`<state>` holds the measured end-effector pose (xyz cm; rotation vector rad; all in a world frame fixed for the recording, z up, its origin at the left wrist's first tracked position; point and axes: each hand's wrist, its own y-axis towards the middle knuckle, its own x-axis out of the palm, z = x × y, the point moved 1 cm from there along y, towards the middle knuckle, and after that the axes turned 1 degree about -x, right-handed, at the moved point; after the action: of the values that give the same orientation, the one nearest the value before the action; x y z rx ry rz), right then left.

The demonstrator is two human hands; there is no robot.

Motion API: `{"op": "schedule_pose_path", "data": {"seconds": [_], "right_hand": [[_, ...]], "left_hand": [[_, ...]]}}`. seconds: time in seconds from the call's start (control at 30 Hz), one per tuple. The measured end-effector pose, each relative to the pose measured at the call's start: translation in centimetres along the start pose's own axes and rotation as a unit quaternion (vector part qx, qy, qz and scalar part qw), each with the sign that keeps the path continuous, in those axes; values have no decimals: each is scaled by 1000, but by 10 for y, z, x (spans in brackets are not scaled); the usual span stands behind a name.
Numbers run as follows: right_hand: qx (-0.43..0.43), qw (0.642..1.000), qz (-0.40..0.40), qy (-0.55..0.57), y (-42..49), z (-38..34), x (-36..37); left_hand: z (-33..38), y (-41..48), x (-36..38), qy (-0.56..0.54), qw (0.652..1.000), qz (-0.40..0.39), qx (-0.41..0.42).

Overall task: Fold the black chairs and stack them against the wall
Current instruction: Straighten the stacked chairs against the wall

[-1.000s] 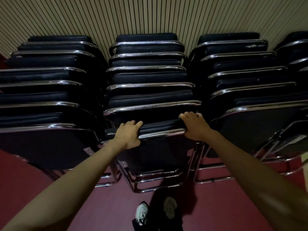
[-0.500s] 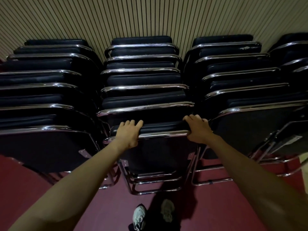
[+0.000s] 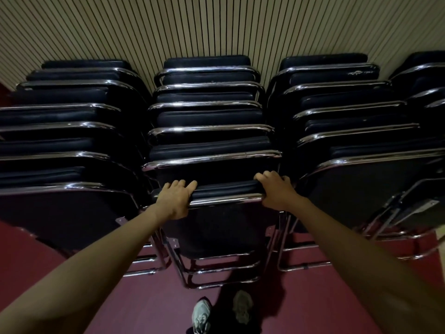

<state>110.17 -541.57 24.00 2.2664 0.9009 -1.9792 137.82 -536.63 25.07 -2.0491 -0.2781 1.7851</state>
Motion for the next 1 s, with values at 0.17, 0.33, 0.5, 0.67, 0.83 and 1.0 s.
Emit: {"op": "schedule_pose_path", "data": {"seconds": [0.17, 0.33, 0.5, 0.67, 0.83, 1.0], "right_hand": [[6, 999, 0, -38, 11, 2, -5], [7, 999, 2, -44, 10, -4, -3], [-6, 1000, 18, 1, 10, 3, 2], [5, 1000, 12, 27, 15, 4, -1], [26, 999, 22, 4, 3, -2, 6], [7, 1000, 18, -5, -13, -8, 11]], "left_hand": [[-2, 6, 0, -11, 1000, 16, -3], [-2, 5, -1, -14, 1000, 5, -9], [-5, 6, 3, -11, 1000, 9, -13], [-7, 8, 10, -37, 998, 43, -36], [7, 1, 23, -45, 988, 79, -125], [16, -12, 14, -86, 984, 38, -149]]}}
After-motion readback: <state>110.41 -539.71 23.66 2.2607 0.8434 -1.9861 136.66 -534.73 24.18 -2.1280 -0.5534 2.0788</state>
